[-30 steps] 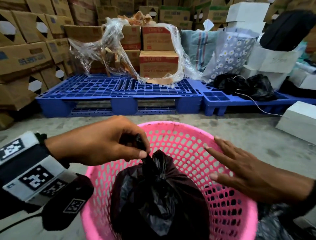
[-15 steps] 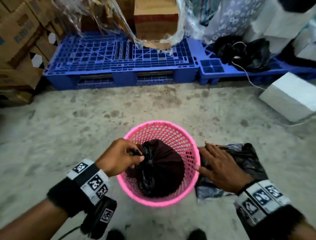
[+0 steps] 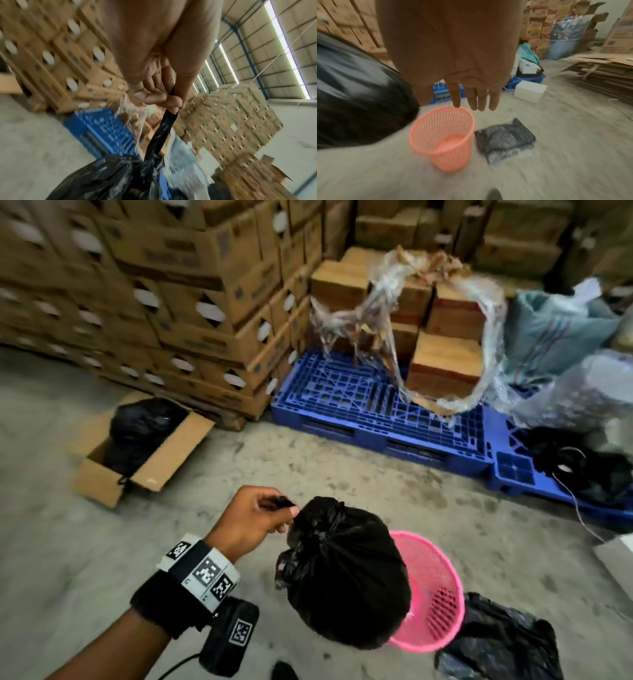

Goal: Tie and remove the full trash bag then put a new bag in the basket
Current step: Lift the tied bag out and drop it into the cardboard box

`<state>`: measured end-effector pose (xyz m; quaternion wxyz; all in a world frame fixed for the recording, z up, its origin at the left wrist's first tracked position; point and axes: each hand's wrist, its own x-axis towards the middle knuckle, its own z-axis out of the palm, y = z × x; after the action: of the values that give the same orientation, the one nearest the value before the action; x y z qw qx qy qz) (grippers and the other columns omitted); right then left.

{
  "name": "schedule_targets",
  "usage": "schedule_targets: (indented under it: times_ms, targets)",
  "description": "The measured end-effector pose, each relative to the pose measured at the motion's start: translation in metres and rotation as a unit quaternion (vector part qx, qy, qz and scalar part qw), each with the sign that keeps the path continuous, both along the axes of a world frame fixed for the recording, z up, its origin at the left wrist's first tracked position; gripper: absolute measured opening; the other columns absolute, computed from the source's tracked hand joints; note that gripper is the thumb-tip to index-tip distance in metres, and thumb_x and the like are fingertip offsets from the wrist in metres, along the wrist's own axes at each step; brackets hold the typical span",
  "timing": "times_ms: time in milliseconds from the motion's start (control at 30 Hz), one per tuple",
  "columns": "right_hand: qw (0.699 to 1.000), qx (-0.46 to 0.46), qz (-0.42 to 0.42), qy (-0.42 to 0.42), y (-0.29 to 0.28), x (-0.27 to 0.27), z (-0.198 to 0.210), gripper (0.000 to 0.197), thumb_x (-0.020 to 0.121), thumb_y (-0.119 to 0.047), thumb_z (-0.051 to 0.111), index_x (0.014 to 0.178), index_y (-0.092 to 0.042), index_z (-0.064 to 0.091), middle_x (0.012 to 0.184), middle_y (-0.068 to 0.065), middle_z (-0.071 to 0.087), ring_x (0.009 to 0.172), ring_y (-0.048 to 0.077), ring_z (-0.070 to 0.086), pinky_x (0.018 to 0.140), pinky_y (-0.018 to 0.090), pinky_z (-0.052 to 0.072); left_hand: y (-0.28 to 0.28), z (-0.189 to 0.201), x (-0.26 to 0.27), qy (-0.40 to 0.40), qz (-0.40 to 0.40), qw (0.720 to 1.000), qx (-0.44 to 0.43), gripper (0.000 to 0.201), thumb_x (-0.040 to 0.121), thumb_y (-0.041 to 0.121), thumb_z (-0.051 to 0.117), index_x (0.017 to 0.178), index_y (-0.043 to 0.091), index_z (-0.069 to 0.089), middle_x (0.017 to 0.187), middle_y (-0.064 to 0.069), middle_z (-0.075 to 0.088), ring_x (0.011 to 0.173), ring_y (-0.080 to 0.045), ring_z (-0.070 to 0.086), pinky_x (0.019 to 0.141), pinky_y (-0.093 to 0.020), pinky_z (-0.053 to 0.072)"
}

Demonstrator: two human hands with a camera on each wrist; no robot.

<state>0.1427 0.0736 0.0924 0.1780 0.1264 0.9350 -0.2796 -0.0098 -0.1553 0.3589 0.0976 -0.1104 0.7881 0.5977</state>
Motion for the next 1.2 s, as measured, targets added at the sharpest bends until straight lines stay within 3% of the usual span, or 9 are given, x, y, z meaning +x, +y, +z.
schedule_targets:
  times_ms: [67,233,333,500,633,700,933,1033,1200]
  targets:
    - [1.000,-0.026,-0.006,0.004,-0.047,-0.018,0.026,0.105,0.043,-0.067,0.080,0.132,-0.059,0.025,0.135,0.031,0.044,0.111,0.021,0.061,0.114,0.056,0.024,-0.047,0.022,0.004,0.021,0.029,0.999,-0.003,0.005,0.079,-0.001,0.067,0.077,-0.005,0.069,0.052,0.001,0.065,0.041,-0.006,0.055,0.044,-0.013,0.043]
    - [0.995,-0.037,0.087,0.043,-0.146,-0.066,0.052,0.101,0.045,-0.067,0.079,0.131,-0.058,0.027,0.134,0.030,0.046,0.110,0.021,0.062,0.114,0.054,0.025,-0.156,0.042,0.017,0.030,0.109,0.993,-0.019,0.012,0.079,0.002,0.068,0.070,-0.006,0.067,0.050,0.002,0.063,0.042,-0.005,0.054,0.043,-0.013,0.042]
    - [0.985,-0.038,0.148,0.077,-0.199,-0.095,0.056,0.099,0.046,-0.067,0.078,0.131,-0.058,0.028,0.134,0.030,0.047,0.110,0.021,0.062,0.114,0.052,0.026,-0.225,0.033,0.020,0.020,0.186,0.982,-0.034,0.018,0.077,0.002,0.070,0.062,0.006,0.063,0.045,0.004,0.062,0.041,-0.006,0.053,0.043,-0.016,0.044]
    - [0.966,-0.045,0.237,0.095,-0.311,-0.153,0.048,0.096,0.049,-0.066,0.077,0.131,-0.057,0.029,0.132,0.029,0.049,0.109,0.022,0.062,0.114,0.050,0.028,-0.360,0.013,0.014,0.022,0.313,0.944,-0.099,0.023,0.075,-0.002,0.071,0.058,0.009,0.060,0.046,-0.002,0.058,0.034,-0.002,0.051,0.041,-0.012,0.042]
    - [0.944,-0.059,0.302,0.116,-0.411,-0.214,0.040,0.093,0.050,-0.066,0.076,0.131,-0.057,0.030,0.132,0.029,0.051,0.109,0.022,0.063,0.114,0.048,0.029,-0.469,-0.003,-0.015,0.003,0.382,0.913,-0.143,0.019,0.074,0.000,0.072,0.059,0.005,0.061,0.034,0.006,0.053,0.029,0.000,0.048,0.038,-0.008,0.036]
    - [0.933,-0.063,0.340,0.100,-0.454,-0.233,0.036,0.092,0.051,-0.066,0.076,0.131,-0.056,0.031,0.131,0.029,0.051,0.108,0.022,0.063,0.114,0.047,0.029,-0.517,-0.010,-0.035,-0.012,0.417,0.897,-0.145,0.022,0.074,-0.001,0.072,0.058,0.007,0.058,0.038,0.002,0.052,0.026,0.000,0.047,0.036,-0.009,0.035]
    - [0.925,-0.060,0.365,0.089,-0.560,-0.301,0.035,0.087,0.054,-0.066,0.074,0.130,-0.055,0.033,0.129,0.028,0.054,0.107,0.022,0.064,0.113,0.044,0.031,-0.653,-0.036,-0.118,-0.088,0.409,0.896,-0.150,0.021,0.075,0.002,0.071,0.061,0.008,0.056,0.043,-0.003,0.053,0.026,0.002,0.048,0.038,-0.006,0.035]
    - [0.929,-0.054,0.356,0.087,-0.608,-0.323,0.026,0.085,0.056,-0.066,0.073,0.130,-0.055,0.034,0.128,0.027,0.055,0.107,0.023,0.064,0.113,0.042,0.031,-0.715,-0.067,-0.156,-0.125,0.390,0.902,-0.136,0.031,0.071,0.002,0.074,0.051,0.013,0.053,0.036,-0.001,0.053,0.027,-0.004,0.046,0.048,-0.020,0.044]
    - [0.953,-0.043,0.292,0.069,-0.691,-0.342,0.009,0.081,0.058,-0.066,0.072,0.129,-0.054,0.036,0.127,0.027,0.056,0.106,0.023,0.065,0.112,0.040,0.033,-0.794,-0.124,-0.231,-0.193,0.317,0.915,-0.158,0.041,0.072,0.009,0.073,0.039,0.014,0.049,0.020,0.008,0.044,0.021,0.001,0.042,0.030,-0.007,0.030]
